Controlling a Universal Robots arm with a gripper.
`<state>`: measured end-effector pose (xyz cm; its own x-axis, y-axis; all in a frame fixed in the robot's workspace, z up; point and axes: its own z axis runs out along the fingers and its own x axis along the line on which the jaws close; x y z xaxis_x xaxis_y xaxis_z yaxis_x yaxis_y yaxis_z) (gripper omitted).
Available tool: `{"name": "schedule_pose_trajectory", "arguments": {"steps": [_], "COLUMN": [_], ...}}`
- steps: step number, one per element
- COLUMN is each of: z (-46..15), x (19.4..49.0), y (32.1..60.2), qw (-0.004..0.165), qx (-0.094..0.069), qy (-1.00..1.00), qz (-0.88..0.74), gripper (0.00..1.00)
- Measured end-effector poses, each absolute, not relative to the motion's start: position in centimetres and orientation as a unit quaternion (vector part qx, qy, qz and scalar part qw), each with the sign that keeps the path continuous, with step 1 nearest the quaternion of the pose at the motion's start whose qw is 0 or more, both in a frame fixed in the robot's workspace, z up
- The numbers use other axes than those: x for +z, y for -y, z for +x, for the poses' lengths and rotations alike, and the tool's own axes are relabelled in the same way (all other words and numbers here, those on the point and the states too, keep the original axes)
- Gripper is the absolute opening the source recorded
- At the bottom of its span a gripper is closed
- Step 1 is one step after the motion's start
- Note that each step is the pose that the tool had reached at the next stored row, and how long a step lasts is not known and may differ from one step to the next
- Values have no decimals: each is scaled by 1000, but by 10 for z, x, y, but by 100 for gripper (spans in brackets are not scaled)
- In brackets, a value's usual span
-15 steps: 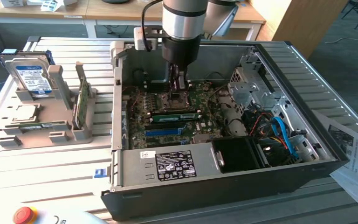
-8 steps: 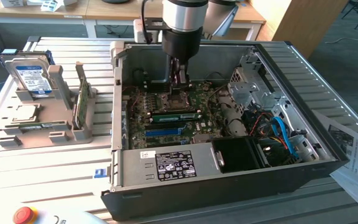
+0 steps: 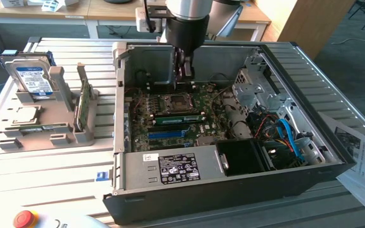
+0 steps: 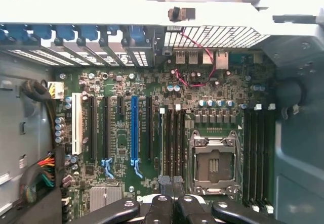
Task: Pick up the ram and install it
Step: 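Press down the ram until it locks into place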
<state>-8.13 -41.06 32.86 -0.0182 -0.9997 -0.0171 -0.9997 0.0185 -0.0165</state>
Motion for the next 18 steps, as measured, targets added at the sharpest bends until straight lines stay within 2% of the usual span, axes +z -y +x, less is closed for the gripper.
{"name": "schedule_pose_trajectory", "arguments": {"steps": [18], "z": [-81], "x": [381], "y": [411], "qw": [6], "qx": [0], "qy": [-714], "qz": [-700], "gripper": [10]}}
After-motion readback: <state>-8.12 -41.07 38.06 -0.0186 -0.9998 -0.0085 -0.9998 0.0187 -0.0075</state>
